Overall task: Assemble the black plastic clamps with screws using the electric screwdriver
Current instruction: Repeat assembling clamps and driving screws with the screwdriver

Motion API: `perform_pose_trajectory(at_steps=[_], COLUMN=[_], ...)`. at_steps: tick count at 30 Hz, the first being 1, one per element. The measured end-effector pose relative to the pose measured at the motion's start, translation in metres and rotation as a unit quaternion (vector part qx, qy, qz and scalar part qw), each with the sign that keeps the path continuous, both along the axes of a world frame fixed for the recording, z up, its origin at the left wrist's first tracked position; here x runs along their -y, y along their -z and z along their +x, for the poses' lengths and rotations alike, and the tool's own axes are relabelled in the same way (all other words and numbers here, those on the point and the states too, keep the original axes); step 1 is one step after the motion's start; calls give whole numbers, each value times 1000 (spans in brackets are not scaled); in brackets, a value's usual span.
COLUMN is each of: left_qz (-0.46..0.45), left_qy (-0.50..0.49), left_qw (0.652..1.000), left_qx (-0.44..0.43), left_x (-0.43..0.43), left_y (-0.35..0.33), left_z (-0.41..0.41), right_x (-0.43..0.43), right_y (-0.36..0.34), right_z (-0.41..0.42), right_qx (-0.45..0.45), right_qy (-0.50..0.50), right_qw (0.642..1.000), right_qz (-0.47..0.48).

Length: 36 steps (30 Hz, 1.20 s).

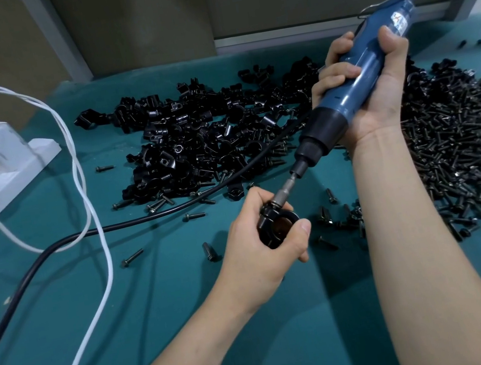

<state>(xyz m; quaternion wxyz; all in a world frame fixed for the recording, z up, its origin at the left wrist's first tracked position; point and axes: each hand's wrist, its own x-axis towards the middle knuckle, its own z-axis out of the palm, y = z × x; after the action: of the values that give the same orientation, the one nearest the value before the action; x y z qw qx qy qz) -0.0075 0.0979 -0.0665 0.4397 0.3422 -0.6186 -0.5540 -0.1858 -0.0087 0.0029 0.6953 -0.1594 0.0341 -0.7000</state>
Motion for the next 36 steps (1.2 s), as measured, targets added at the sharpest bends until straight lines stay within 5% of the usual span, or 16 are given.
perform_pose_trajectory(at_steps=[21,27,32,36], left_qz=[13,161,162,171], left_qy=[8,69,86,6], left_qw=[1000,975,975,967], left_qx=[-10,-135,-129,-187], left_x=[-1,3,6,17], left_y=[-1,-3,-3,-6], left_z=[0,1,4,13], right_x=[-1,0,0,-1], right_y=[2,4,7,8], right_z=[2,4,-1,-16], right_qx=[-4,18,37,37], right_qy=[1,-6,-2,13], right_qw=[1000,1000,999,999], right_qz=[0,-24,-36,-24])
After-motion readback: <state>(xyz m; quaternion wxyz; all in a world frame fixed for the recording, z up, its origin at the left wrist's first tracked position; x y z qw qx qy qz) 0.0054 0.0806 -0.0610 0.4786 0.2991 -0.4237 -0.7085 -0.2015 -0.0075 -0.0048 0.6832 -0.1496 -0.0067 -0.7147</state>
